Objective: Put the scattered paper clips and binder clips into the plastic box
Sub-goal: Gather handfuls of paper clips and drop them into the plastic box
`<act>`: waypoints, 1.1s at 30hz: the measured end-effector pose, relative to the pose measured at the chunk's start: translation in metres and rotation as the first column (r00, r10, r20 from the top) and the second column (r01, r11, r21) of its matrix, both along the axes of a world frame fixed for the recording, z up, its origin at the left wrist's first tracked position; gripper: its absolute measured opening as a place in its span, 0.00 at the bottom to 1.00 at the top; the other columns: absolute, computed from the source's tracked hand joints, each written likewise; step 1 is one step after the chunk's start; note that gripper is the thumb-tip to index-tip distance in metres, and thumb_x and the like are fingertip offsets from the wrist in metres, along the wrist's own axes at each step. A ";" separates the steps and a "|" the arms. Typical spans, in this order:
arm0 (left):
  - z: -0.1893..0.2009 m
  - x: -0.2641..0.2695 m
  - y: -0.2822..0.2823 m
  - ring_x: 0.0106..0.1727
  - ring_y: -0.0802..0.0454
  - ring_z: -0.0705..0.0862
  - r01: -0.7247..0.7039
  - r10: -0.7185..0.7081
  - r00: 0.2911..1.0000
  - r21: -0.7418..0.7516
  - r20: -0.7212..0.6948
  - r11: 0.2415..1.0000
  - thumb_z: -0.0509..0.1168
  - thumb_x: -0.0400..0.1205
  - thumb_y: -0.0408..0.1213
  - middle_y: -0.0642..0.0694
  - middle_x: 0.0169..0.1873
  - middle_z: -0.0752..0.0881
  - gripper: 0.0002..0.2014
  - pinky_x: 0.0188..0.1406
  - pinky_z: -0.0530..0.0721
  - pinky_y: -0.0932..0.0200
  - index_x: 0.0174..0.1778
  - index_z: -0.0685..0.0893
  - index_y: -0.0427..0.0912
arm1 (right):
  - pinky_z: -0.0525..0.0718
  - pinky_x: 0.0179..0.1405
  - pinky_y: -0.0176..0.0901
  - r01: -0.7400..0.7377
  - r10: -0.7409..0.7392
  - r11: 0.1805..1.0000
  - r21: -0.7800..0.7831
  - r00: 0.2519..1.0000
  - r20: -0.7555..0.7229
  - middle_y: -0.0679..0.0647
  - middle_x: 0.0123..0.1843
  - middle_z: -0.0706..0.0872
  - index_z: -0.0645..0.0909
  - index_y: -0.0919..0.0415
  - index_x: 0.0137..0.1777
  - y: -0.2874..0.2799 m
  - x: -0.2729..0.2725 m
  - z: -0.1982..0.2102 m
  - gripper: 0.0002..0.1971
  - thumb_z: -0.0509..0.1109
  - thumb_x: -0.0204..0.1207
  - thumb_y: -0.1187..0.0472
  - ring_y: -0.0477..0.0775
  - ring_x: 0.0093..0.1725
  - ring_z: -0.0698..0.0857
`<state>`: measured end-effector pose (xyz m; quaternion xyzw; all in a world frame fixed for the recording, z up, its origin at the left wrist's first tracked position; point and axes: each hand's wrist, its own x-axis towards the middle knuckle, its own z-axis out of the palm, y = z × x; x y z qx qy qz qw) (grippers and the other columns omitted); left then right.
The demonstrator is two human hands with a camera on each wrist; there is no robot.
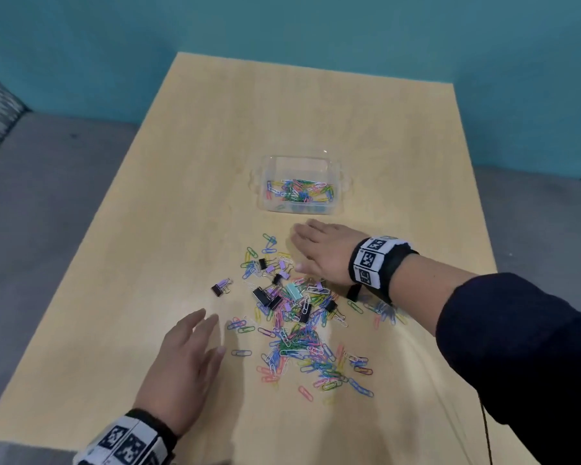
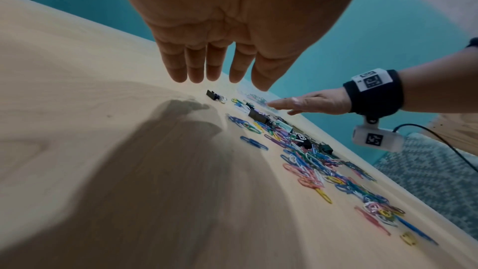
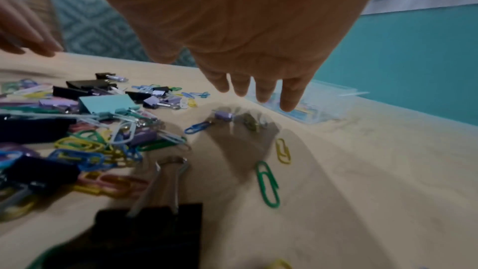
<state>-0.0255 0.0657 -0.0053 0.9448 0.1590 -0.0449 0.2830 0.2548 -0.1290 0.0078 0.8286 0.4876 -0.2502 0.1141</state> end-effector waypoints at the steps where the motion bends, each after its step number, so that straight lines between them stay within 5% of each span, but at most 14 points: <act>1: 0.000 -0.002 -0.001 0.71 0.46 0.73 -0.008 0.008 1.000 -0.006 0.000 1.000 0.59 0.81 0.50 0.45 0.71 0.74 0.23 0.67 0.71 0.54 0.70 0.77 0.45 | 0.56 0.80 0.61 -0.047 0.047 0.999 -0.023 0.999 -0.005 0.54 0.86 0.46 0.47 0.54 0.83 0.004 -0.001 -0.001 0.37 0.36 0.80 0.33 0.59 0.84 0.47; 8: 0.006 0.013 -0.003 0.69 0.43 0.74 0.032 -0.032 0.999 0.029 0.008 0.999 0.54 0.79 0.56 0.42 0.70 0.75 0.27 0.66 0.71 0.54 0.69 0.78 0.44 | 0.55 0.81 0.58 0.022 -0.023 0.998 -0.061 1.000 -0.012 0.51 0.86 0.44 0.48 0.51 0.83 -0.024 0.013 -0.004 0.37 0.34 0.78 0.32 0.57 0.84 0.46; 11: 0.013 0.057 -0.003 0.69 0.38 0.74 0.104 -0.107 0.994 0.081 0.036 0.991 0.52 0.79 0.54 0.37 0.70 0.76 0.28 0.67 0.73 0.48 0.68 0.78 0.41 | 0.47 0.83 0.55 0.070 -0.070 0.995 -0.074 0.997 -0.008 0.55 0.86 0.44 0.47 0.54 0.84 -0.051 0.016 -0.006 0.43 0.27 0.74 0.30 0.58 0.84 0.44; 13: 0.017 0.093 -0.003 0.70 0.35 0.72 0.159 -0.162 0.987 0.126 0.013 0.979 0.52 0.80 0.54 0.34 0.71 0.74 0.28 0.69 0.73 0.44 0.69 0.77 0.40 | 0.39 0.81 0.48 0.069 -0.068 0.996 -0.063 0.997 0.025 0.57 0.86 0.42 0.46 0.57 0.84 -0.068 0.011 -0.008 0.37 0.33 0.81 0.35 0.57 0.84 0.41; 15: 0.019 0.129 -0.005 0.73 0.34 0.69 0.252 -0.248 0.968 0.183 -0.045 0.950 0.55 0.83 0.53 0.33 0.74 0.70 0.26 0.70 0.72 0.42 0.71 0.74 0.40 | 0.42 0.83 0.49 0.175 -0.175 0.984 -0.035 0.984 -0.001 0.56 0.86 0.40 0.43 0.58 0.84 -0.084 0.004 -0.007 0.37 0.36 0.81 0.36 0.55 0.84 0.38; 21: 0.005 0.196 -0.016 0.83 0.44 0.51 0.642 -0.537 0.748 0.220 -0.388 0.735 0.41 0.86 0.56 0.42 0.83 0.54 0.28 0.78 0.61 0.43 0.79 0.62 0.45 | 0.46 0.83 0.49 0.307 -0.309 0.950 -0.047 0.950 -0.032 0.53 0.85 0.35 0.38 0.57 0.84 -0.126 -0.021 -0.012 0.47 0.22 0.69 0.28 0.51 0.83 0.35; 23: -0.002 0.203 -0.004 0.83 0.44 0.50 0.708 -0.589 0.692 0.229 -0.417 0.669 0.34 0.86 0.56 0.40 0.82 0.56 0.31 0.80 0.57 0.45 0.78 0.63 0.43 | 0.44 0.83 0.46 0.335 -0.338 0.940 -0.056 0.940 -0.043 0.52 0.85 0.33 0.37 0.57 0.84 -0.136 -0.029 -0.009 0.42 0.28 0.74 0.31 0.49 0.83 0.33; 26: -0.013 0.202 0.028 0.83 0.44 0.53 0.714 -0.632 0.696 0.233 -0.341 0.661 0.21 0.80 0.60 0.38 0.79 0.65 0.43 0.81 0.52 0.47 0.76 0.66 0.39 | 0.41 0.82 0.44 0.336 -0.339 0.939 -0.067 0.940 -0.033 0.52 0.85 0.33 0.37 0.58 0.84 -0.151 -0.038 -0.008 0.43 0.27 0.74 0.31 0.49 0.83 0.33; 28: -0.016 0.192 0.052 0.82 0.43 0.57 0.701 -0.636 0.708 0.195 -0.307 0.686 0.23 0.81 0.60 0.35 0.78 0.66 0.43 0.82 0.45 0.53 0.76 0.67 0.35 | 0.40 0.82 0.43 0.346 -0.349 0.936 -0.064 0.937 -0.033 0.52 0.85 0.32 0.37 0.57 0.84 -0.160 -0.045 -0.010 0.47 0.23 0.69 0.28 0.49 0.82 0.32; 30: -0.004 0.174 0.066 0.78 0.41 0.65 0.712 -0.645 0.695 0.172 -0.318 0.681 0.35 0.87 0.50 0.31 0.72 0.75 0.33 0.80 0.37 0.61 0.71 0.72 0.29 | 0.40 0.81 0.43 0.362 -0.364 0.930 -0.060 0.930 -0.041 0.51 0.84 0.31 0.37 0.57 0.84 -0.166 -0.054 -0.012 0.50 0.20 0.66 0.27 0.49 0.82 0.31; 33: -0.012 0.143 0.087 0.82 0.56 0.49 0.671 -0.630 0.741 0.266 -0.231 0.692 0.37 0.86 0.51 0.34 0.75 0.70 0.33 0.78 0.35 0.65 0.73 0.70 0.29 | 0.39 0.82 0.44 0.381 -0.382 0.922 -0.064 0.924 -0.009 0.53 0.83 0.30 0.36 0.59 0.83 -0.172 -0.070 -0.017 0.52 0.15 0.63 0.26 0.50 0.81 0.29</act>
